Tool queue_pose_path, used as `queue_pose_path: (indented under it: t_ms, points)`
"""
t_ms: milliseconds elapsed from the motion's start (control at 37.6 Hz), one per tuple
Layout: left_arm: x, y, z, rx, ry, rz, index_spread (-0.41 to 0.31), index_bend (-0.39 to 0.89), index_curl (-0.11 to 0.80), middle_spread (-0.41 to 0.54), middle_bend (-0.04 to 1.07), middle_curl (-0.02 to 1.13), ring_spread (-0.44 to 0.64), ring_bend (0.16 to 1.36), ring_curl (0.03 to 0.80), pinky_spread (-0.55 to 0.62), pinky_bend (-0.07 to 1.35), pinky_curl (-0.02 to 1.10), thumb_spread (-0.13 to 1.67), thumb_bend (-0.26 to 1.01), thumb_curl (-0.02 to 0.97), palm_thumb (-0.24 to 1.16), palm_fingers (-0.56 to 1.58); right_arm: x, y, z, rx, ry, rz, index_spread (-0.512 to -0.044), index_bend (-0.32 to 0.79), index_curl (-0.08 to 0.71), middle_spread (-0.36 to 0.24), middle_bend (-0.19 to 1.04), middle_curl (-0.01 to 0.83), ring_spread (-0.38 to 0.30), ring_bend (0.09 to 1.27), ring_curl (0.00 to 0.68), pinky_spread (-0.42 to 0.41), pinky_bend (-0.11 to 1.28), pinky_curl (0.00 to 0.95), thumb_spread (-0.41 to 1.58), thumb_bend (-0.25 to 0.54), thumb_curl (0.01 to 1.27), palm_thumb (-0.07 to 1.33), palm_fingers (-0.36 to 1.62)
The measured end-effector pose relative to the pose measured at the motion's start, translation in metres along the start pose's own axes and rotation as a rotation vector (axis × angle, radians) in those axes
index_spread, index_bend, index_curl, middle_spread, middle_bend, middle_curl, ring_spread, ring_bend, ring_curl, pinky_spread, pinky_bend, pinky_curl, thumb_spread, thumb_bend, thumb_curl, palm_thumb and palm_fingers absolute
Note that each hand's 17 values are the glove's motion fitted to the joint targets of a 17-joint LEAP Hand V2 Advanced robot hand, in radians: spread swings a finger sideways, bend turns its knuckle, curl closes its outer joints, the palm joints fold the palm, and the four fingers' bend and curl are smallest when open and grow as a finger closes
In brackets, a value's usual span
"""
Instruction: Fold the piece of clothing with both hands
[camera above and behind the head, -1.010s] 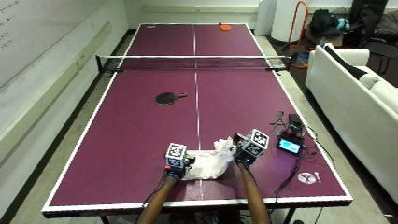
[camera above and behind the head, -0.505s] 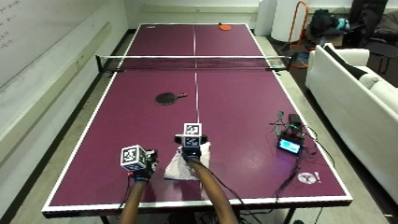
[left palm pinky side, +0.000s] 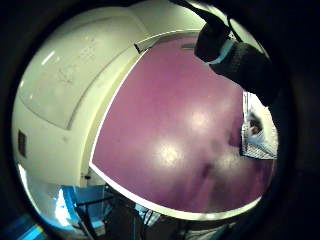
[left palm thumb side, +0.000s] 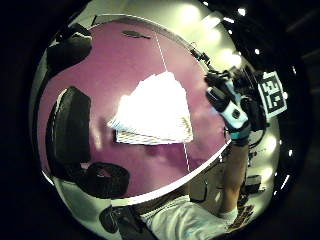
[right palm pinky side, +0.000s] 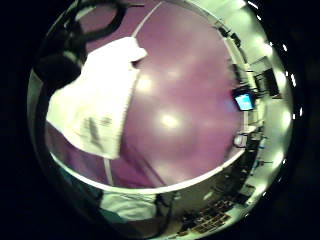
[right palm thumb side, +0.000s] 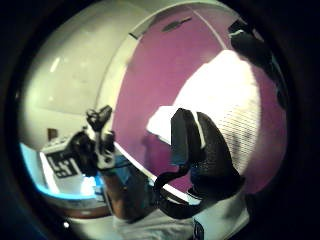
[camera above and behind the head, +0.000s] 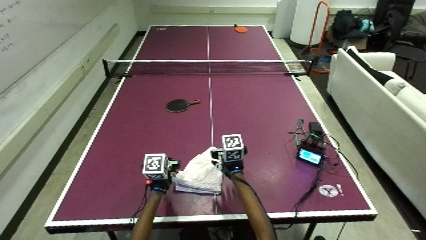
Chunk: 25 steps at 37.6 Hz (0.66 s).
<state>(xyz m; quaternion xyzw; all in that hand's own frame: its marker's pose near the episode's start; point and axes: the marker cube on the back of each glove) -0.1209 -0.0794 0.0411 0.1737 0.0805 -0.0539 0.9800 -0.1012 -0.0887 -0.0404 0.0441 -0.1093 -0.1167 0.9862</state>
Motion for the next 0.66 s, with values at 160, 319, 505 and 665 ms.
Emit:
queue_pose_path:
  t_ms: [160,319,505,665]
  points:
    - [0.030,0.003,-0.029,-0.011,-0.117,0.055,-0.182,0.17,0.385,-0.176,0.18,0.39,-0.11,0.55,0.367,0.28,0.16,0.32,1.53,0.01,0.223,0.45,0.72,0.097,-0.005,-0.001,0.065,0.352,0.142,-0.329,0.22,0.233,-0.131,0.26,0.434,-0.100,0.37,0.383,-0.032,0.51,0.426,1.15,-0.040,0.37,0.60,0.53]
    - [0.065,0.004,-0.042,-0.002,-0.132,0.128,-0.186,0.17,0.393,-0.183,0.18,0.39,-0.10,0.54,0.366,0.29,0.15,0.31,1.51,0.01,0.230,0.46,0.72,0.143,0.014,-0.017,0.070,0.323,0.252,-0.350,0.21,0.266,-0.111,0.22,0.411,-0.046,0.27,0.328,0.104,0.40,0.363,1.24,-0.020,0.34,0.56,0.45]
    - [0.088,0.020,-0.050,-0.061,-0.157,0.169,-0.188,0.16,0.396,-0.181,0.18,0.39,-0.10,0.54,0.366,0.29,0.16,0.30,1.48,0.00,0.233,0.45,0.72,0.145,0.030,-0.013,0.051,0.336,0.289,-0.360,0.19,0.297,-0.088,0.18,0.391,0.008,0.22,0.302,0.186,0.34,0.331,1.31,-0.011,0.32,0.55,0.41]
    - [0.102,0.023,-0.045,-0.111,-0.136,0.183,-0.189,0.16,0.394,-0.172,0.17,0.38,-0.09,0.54,0.366,0.29,0.17,0.30,1.46,-0.01,0.235,0.44,0.71,0.126,0.038,-0.004,0.042,0.356,0.270,-0.368,0.19,0.318,-0.069,0.16,0.372,0.041,0.20,0.296,0.222,0.32,0.324,1.34,-0.012,0.30,0.54,0.39]
